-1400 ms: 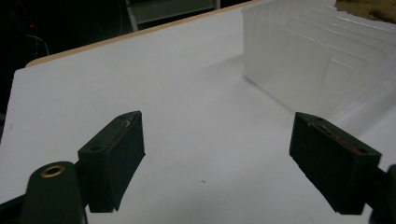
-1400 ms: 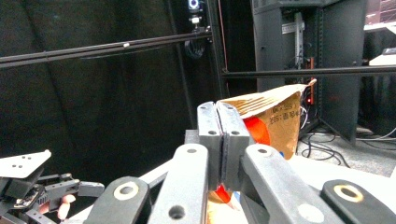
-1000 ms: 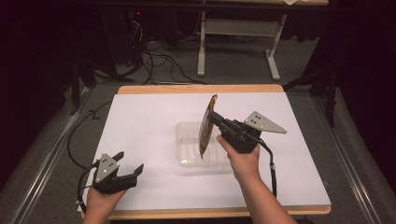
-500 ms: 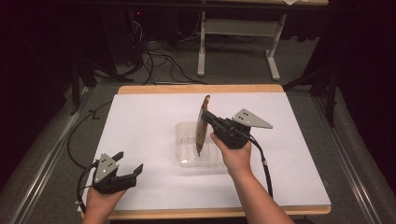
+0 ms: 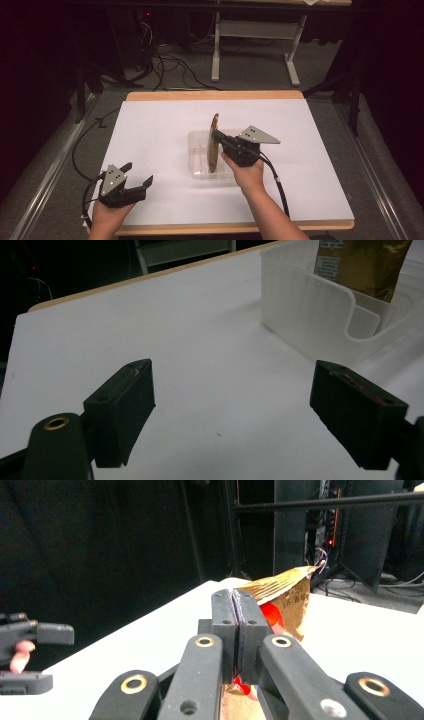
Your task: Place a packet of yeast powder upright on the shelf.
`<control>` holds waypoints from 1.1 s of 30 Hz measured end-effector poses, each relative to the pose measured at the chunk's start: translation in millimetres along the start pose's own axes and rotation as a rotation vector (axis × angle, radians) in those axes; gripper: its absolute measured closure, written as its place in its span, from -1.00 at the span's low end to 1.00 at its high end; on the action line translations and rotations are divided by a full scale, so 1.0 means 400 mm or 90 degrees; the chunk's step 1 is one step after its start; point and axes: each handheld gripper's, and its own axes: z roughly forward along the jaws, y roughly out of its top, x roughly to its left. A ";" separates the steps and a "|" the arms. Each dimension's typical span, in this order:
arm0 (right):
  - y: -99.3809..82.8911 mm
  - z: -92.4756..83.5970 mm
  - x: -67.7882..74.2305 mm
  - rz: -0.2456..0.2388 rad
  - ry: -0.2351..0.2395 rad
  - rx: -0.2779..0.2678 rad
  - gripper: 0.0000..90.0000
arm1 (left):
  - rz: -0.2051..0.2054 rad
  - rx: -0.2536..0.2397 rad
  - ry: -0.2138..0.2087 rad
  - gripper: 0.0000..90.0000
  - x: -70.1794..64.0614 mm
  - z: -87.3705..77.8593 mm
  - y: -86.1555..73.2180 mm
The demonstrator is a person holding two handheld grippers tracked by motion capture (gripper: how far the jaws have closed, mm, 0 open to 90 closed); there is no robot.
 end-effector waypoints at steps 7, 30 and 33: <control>-0.007 -0.009 0.011 0.003 0.010 0.011 0.86 | 0.003 0.003 0.001 -0.59 -0.003 0.000 0.000; 0.019 -0.184 -0.029 -0.026 -0.045 0.034 0.14 | 0.008 0.011 0.002 -0.59 -0.005 0.007 -0.001; 0.017 -0.225 -0.056 -0.039 -0.077 0.043 0.13 | 0.007 0.011 0.002 -0.59 -0.005 0.007 -0.001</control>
